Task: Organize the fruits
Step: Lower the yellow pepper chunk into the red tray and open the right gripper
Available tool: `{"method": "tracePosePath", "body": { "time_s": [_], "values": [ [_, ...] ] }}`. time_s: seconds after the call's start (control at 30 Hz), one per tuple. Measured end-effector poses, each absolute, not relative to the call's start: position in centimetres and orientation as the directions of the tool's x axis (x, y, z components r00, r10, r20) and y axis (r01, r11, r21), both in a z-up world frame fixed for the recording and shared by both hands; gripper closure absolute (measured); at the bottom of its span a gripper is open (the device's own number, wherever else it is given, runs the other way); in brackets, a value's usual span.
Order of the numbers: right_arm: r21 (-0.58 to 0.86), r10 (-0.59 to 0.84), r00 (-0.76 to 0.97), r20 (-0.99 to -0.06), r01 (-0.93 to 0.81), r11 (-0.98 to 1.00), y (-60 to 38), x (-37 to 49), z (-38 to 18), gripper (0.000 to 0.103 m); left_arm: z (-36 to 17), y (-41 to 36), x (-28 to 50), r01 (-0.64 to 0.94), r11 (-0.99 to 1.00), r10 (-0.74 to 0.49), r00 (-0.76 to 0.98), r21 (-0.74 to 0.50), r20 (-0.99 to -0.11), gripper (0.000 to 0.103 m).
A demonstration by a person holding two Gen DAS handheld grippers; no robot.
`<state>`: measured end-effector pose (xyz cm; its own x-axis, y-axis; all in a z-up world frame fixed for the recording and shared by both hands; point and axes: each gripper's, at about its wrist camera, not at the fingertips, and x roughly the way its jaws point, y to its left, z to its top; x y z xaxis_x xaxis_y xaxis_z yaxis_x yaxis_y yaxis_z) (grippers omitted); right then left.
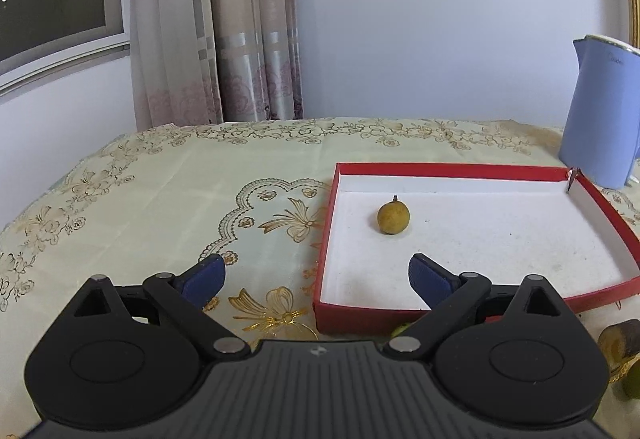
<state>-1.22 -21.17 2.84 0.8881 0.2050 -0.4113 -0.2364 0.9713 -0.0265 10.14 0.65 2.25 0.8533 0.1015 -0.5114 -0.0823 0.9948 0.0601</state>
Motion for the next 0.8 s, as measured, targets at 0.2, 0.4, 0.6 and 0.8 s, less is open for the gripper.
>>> {"method": "tracePosePath", "body": {
  "time_s": [0.2, 0.4, 0.6, 0.8],
  "values": [
    [-0.022, 0.194, 0.880, -0.433, -0.225, 0.974, -21.9, 2.5, 3.4, 0.058, 2.6, 1.5, 10.2, -0.125, 0.991, 0.133, 0.855, 0.049, -0.502, 0.003],
    [-0.035, 0.168, 0.871, -0.462, -0.207, 0.978, -22.3, 7.6, 3.8, 0.058, 2.7, 2.1, 10.0, -0.114, 0.993, 0.094, 0.859, -0.010, -0.504, 0.001],
    [-0.062, 0.096, 0.846, -0.524, -0.150, 0.987, -22.9, 13.6, 2.9, 0.058, 2.7, 1.4, 9.9, -0.100, 0.995, 0.094, 0.862, 0.015, -0.498, 0.001],
    [-0.037, 0.047, 0.790, -0.611, -0.088, 0.995, -24.1, 18.6, 0.9, 0.058, 2.9, 1.7, 9.8, -0.132, 0.991, 0.117, 0.864, 0.004, -0.490, 0.001]
  ]
}}
